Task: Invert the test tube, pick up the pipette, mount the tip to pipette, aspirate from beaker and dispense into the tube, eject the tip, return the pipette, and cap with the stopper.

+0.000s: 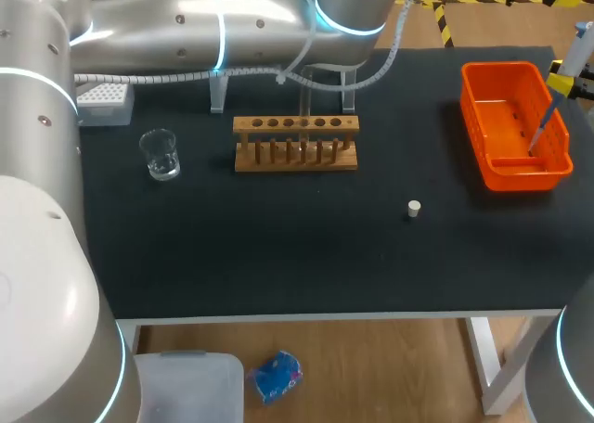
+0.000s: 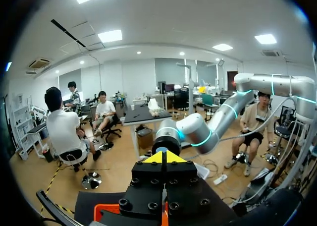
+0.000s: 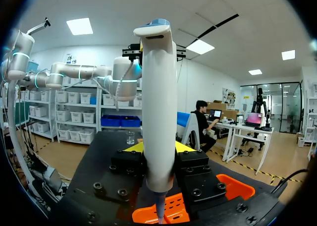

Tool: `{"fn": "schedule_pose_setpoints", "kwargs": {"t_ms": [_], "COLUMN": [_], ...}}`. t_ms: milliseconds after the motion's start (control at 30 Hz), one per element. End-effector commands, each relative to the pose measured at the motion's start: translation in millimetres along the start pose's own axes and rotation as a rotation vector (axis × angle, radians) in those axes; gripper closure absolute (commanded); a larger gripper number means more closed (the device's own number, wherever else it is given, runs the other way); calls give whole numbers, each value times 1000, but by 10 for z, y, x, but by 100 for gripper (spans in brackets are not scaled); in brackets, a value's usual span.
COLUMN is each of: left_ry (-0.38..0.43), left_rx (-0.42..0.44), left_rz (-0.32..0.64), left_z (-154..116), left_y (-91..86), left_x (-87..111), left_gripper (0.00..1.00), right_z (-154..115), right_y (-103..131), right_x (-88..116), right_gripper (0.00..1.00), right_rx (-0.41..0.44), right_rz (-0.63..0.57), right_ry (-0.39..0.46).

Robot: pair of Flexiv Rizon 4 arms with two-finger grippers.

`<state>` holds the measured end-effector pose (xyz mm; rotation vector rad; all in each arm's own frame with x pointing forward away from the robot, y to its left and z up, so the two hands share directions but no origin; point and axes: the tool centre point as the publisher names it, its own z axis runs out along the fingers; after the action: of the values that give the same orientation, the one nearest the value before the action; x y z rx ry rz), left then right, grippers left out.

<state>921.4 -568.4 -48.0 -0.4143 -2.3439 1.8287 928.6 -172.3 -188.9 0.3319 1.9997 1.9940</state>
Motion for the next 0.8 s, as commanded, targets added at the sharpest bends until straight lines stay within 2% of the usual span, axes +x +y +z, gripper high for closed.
{"fn": "schedule_pose_setpoints", "kwargs": {"t_ms": [33,500,800], "left_ry": [1,0,56], "left_rx": [1,23,46], "left_rz": [1,-4,29], "left_z": [7,59,102], "left_y": [4,73,102], "left_x": [-12,-90,-181], "left_gripper": [100,100,100], "right_z": [1,1,1], "right_y": [2,2,2], "right_x": [3,3,3], "right_gripper": [100,100,100], "right_rx": [1,1,1], "right_rz": [-1,-1,-1], "right_ry": [-2,-2,-2]}}
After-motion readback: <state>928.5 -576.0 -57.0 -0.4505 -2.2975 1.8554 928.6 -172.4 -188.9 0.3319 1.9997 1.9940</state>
